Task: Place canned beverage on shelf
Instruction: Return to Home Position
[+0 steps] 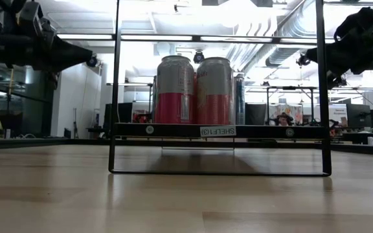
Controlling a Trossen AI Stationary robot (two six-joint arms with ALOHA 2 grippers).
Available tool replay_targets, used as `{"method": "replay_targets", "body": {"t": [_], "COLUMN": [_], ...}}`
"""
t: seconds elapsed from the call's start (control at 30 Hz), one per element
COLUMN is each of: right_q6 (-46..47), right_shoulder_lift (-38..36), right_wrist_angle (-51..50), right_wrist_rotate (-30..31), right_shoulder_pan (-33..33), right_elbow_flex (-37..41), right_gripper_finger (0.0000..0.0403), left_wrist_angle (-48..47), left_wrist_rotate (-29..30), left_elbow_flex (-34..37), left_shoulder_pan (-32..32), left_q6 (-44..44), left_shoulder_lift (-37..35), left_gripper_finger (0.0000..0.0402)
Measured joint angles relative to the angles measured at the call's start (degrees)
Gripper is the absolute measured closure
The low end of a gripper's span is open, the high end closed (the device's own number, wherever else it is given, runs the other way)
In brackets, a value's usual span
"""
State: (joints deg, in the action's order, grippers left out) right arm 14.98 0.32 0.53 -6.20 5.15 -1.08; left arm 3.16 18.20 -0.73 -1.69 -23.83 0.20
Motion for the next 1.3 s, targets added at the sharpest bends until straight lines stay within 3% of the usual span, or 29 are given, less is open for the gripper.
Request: {"method": "replay_targets", "body": {"t": [1.03, 1.17, 1.3], "right_q6": [0.00, 0.00, -0.01], "right_shoulder_lift": [0.19, 0.19, 0.19], "right_wrist_angle": [-0.04, -0.03, -0.04], "right_wrist_rotate": [0.00, 0.00, 0.00], "right_shoulder_pan": [0.00, 0.00, 0.00], "right_elbow_flex": [0.04, 0.04, 0.04], "right_gripper_finger": [0.0403, 0.0403, 0.0403], "left_wrist_angle": [0.02, -0.13, -1.21], "left_wrist_rotate": [0.00, -1.59, -9.04], "left_elbow_flex": [0.00, 0.02, 0.04], "left_shoulder_pan": [-0.02, -0.07, -0.06], "left_q6": [0.17, 12.44, 22.09], "left_shoulder_lift": [0.05, 0.24, 0.92], "left_gripper_finger": [0.0401, 0.0401, 0.0401]}}
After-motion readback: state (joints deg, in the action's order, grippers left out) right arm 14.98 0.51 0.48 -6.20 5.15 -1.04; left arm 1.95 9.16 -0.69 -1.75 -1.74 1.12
